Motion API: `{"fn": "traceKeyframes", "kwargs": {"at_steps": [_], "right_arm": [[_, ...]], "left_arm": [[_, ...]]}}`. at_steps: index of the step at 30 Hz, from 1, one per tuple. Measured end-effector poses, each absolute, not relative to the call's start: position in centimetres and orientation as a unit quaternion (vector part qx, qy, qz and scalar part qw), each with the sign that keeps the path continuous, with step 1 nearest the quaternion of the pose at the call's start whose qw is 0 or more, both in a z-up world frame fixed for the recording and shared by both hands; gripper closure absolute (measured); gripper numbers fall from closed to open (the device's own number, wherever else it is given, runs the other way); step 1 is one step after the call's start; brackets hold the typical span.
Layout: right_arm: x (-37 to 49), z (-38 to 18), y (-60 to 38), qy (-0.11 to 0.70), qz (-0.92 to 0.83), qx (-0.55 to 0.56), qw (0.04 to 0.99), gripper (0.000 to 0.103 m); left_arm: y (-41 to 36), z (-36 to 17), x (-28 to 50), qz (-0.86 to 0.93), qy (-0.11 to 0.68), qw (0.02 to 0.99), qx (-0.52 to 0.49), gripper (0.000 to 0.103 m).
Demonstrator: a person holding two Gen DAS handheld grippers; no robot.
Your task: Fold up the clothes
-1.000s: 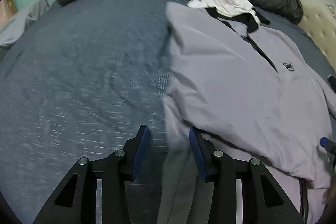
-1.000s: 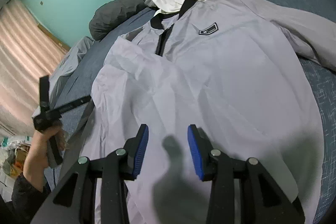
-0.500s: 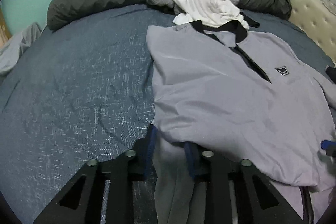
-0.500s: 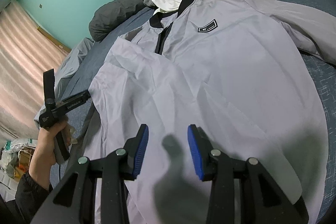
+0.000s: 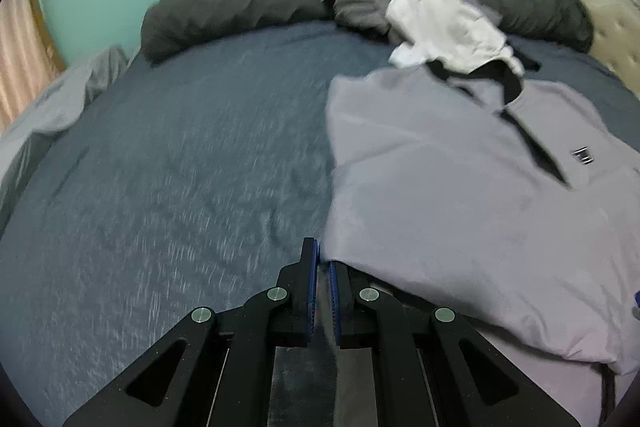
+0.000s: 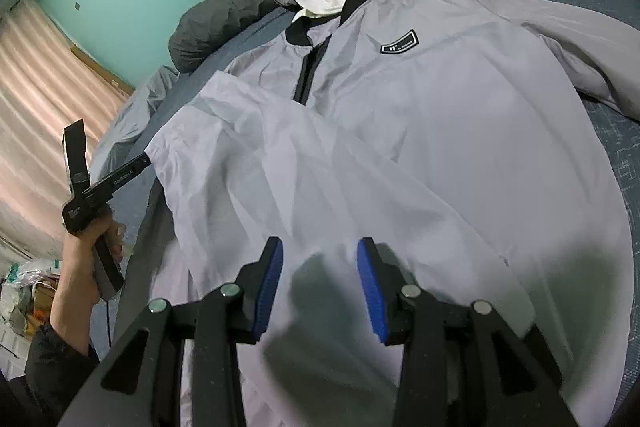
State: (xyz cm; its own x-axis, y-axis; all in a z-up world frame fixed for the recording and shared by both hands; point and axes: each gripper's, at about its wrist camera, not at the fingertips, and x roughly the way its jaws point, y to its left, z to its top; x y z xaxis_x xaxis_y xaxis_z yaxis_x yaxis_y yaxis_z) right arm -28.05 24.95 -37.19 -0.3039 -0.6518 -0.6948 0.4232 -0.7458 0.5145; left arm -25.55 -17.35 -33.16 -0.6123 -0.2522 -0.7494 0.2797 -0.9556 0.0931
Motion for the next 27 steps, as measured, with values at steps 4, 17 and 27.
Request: {"fn": "traceKeyframes", "kwargs": {"at_steps": [4, 17, 27], "right_arm": [[-28.0, -37.6, 24.6, -0.105, -0.795, 0.494, 0.337, 0.064], [-28.2, -37.2, 24.7, -0.117, -0.796, 0.487, 0.340, 0.064], [-28.2, -37.1, 24.9, -0.122, -0.796, 0.485, 0.341, 0.064]], "left_arm": [[-19.5, -33.8, -25.0, -0.892, 0.060, 0.156, 0.419, 0.094], [-20.9, -35.1, -24.4, -0.880, 0.175, 0.096, 0.431, 0.061], [-21.6, -36.9, -24.4, -0.876, 0.204, 0.093, 0.427, 0.101]]}}
